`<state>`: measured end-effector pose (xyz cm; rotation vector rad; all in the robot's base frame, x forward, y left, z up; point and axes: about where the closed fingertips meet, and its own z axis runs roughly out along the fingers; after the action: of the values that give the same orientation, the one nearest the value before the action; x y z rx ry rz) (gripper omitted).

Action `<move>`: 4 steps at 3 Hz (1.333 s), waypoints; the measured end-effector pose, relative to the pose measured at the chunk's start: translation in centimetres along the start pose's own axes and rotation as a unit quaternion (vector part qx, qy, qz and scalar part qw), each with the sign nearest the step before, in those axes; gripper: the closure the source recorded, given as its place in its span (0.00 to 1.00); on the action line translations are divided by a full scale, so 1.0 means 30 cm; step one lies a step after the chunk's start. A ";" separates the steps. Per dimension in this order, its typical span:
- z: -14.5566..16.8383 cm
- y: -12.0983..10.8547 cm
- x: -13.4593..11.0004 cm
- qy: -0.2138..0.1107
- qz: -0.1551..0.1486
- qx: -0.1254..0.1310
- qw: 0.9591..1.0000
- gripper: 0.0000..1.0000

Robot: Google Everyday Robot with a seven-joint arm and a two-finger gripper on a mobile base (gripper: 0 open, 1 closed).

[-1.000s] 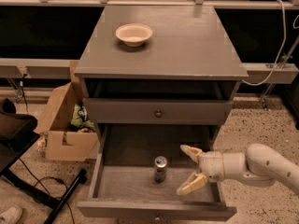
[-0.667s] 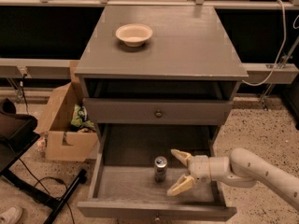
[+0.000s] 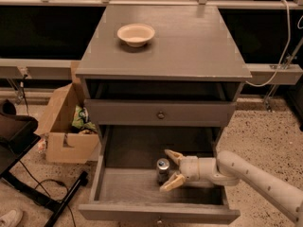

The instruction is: Pick redbull can from middle drawer and place on counter

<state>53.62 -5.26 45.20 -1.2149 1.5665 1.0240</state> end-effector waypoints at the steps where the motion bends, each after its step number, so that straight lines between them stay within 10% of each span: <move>1: 0.076 -0.070 0.051 -0.013 -0.011 0.001 1.000 0.03; 4: 0.036 0.023 -0.114 0.010 0.018 0.007 1.000 0.72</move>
Offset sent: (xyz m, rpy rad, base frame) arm 0.0333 0.0323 -0.0453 0.0490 -0.0416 0.0183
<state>53.56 -3.24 48.25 -1.1940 1.6141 1.0260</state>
